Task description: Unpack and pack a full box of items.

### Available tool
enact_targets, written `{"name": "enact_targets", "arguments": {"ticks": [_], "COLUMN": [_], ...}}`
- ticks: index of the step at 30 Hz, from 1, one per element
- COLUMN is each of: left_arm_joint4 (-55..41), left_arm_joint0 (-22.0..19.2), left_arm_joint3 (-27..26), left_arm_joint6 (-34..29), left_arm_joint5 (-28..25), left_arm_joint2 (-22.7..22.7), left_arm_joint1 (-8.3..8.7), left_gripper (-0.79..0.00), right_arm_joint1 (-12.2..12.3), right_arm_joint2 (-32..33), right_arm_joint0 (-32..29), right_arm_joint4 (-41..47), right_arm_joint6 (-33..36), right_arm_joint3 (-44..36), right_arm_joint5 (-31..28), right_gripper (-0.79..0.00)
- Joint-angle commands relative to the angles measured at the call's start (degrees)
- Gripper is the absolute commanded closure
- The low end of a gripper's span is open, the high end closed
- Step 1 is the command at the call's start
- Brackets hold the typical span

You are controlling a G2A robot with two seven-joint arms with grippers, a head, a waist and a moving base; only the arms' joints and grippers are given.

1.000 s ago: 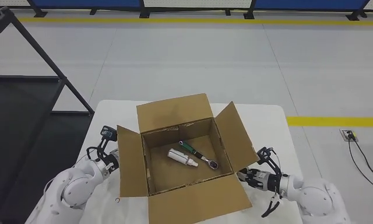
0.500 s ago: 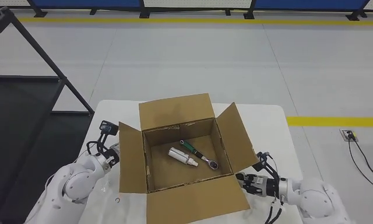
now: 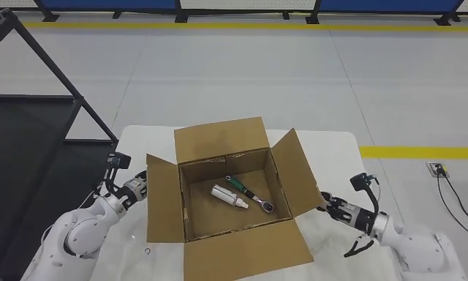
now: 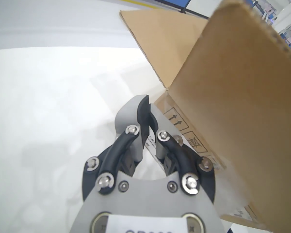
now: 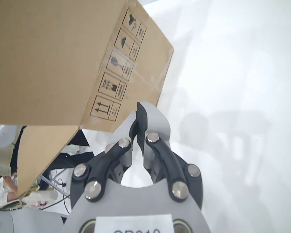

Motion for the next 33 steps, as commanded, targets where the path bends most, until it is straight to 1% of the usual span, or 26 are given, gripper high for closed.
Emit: {"name": "enact_targets", "arguments": {"ticks": [1,5,7,8,10,16,19,22,25,29,31,33], "left_arm_joint4": [-1.11,-2.84,-3.86,-4.00,-4.41,-3.98,-3.54,-2.26,-0.59,1.06,1.94,1.94], "left_arm_joint0": [2.79,7.74,11.03,11.94,15.15,21.58,23.63,24.39,24.08,22.66,21.15,21.15], "left_arm_joint3": [-1.93,-6.03,-9.13,-9.96,-13.06,-19.88,-23.05,-26.06,-28.40,-29.93,-30.32,-30.32], "left_arm_joint6": [0.51,1.25,1.67,1.67,1.31,1.46,1.43,0.88,0.10,-0.64,-1.38,-1.38], "left_arm_joint5": [-0.46,-1.35,-2.43,-2.73,-4.30,-7.69,-8.25,-8.79,-8.68,-7.73,-6.84,-6.84], "left_arm_joint2": [-2.77,-7.02,-9.55,-10.19,-12.13,-15.52,-16.24,-16.07,-14.96,-12.72,-10.78,-10.78], "left_arm_joint1": [0.38,0.91,1.17,1.24,1.46,1.71,1.72,1.73,1.70,1.58,1.48,1.48], "left_gripper": [0.000,0.000,0.000,0.000,0.000,0.000,0.000,0.000,0.000,0.000,0.000,0.000], "right_arm_joint1": [0.09,0.19,0.20,0.21,0.25,0.47,0.46,0.44,0.40,0.41,0.45,0.45], "right_arm_joint2": [0.13,0.19,0.39,0.25,0.21,-2.04,-3.70,-5.43,-7.35,-9.60,-9.69,-9.69], "right_arm_joint0": [0.40,1.75,2.87,3.14,3.89,6.23,7.30,8.25,8.91,9.70,9.78,9.78], "right_arm_joint4": [2.13,6.10,9.36,10.10,12.60,13.98,13.75,13.37,12.67,10.73,10.12,10.12], "right_arm_joint6": [-0.42,-1.12,-2.02,-1.93,-2.26,0.44,0.76,0.93,1.20,1.95,2.00,2.00], "right_arm_joint3": [-0.12,0.60,1.82,1.97,2.66,2.81,2.39,1.59,0.42,-0.62,-0.69,-0.69], "right_arm_joint5": [1.07,3.48,5.08,5.45,5.97,6.52,6.69,6.57,6.56,5.97,6.13,6.13], "right_gripper": [0.000,0.000,0.000,0.000,0.000,0.000,0.000,0.000,0.000,0.000,0.000,0.000]}}
